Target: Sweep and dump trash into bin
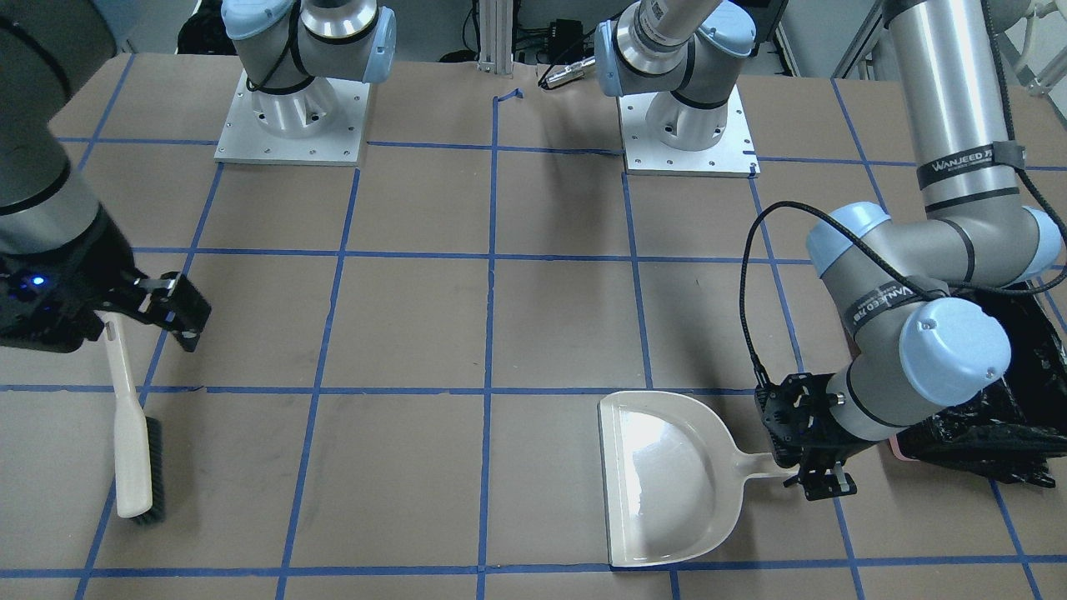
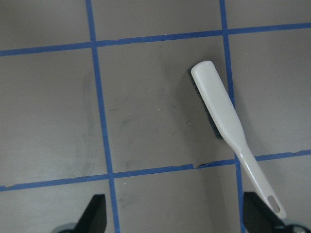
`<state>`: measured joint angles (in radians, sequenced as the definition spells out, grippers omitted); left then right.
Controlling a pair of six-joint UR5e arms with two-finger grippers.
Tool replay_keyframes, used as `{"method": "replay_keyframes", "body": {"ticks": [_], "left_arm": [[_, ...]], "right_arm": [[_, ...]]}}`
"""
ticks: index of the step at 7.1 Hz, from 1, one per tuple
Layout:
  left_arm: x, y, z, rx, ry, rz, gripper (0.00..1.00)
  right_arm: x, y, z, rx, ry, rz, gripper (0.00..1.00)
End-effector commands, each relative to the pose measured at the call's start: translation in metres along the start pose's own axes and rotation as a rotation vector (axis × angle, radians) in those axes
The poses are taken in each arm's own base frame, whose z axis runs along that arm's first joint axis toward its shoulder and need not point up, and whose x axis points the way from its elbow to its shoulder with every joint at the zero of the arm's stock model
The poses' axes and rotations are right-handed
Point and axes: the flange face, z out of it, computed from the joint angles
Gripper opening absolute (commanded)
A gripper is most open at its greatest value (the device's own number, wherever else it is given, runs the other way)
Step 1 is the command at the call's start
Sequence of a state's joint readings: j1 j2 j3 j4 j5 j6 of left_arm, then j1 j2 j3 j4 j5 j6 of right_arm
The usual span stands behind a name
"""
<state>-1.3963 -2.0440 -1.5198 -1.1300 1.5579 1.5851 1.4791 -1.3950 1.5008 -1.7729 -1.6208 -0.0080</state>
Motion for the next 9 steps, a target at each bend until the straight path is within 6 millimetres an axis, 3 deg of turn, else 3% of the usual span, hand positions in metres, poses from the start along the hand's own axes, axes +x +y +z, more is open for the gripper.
{"method": "replay_keyframes", "body": {"ticks": [1, 3, 4, 5, 7, 9], "left_arm": [[0.059, -0.069, -0.087, -0.004, -0.012, -0.246, 0.81], [0.125, -0.094, -0.144, -0.020, 0.037, -0.436, 0.86], [0.159, -0.098, -0.161, -0.030, 0.052, -0.611, 0.87], [0.187, -0.096, -0.172, -0.043, 0.072, -0.723, 0.96], [0.211, -0.090, -0.187, -0.055, 0.060, -0.990, 0.96], [0.202, -0.082, -0.205, -0.024, 0.022, -1.343, 1.00]], "right_arm": [[-0.038, 0.035, -0.026, -0.058, -0.015, -0.032, 1.00], [-0.050, 0.056, -0.059, -0.003, -0.060, -0.053, 1.00], [-0.050, 0.061, -0.064, 0.005, -0.061, -0.059, 1.00], [-0.050, 0.061, -0.060, -0.005, -0.060, -0.063, 1.00], [-0.050, 0.060, -0.057, -0.007, -0.060, -0.065, 1.00], [-0.050, 0.061, -0.047, -0.026, -0.054, -0.069, 1.00]]}}
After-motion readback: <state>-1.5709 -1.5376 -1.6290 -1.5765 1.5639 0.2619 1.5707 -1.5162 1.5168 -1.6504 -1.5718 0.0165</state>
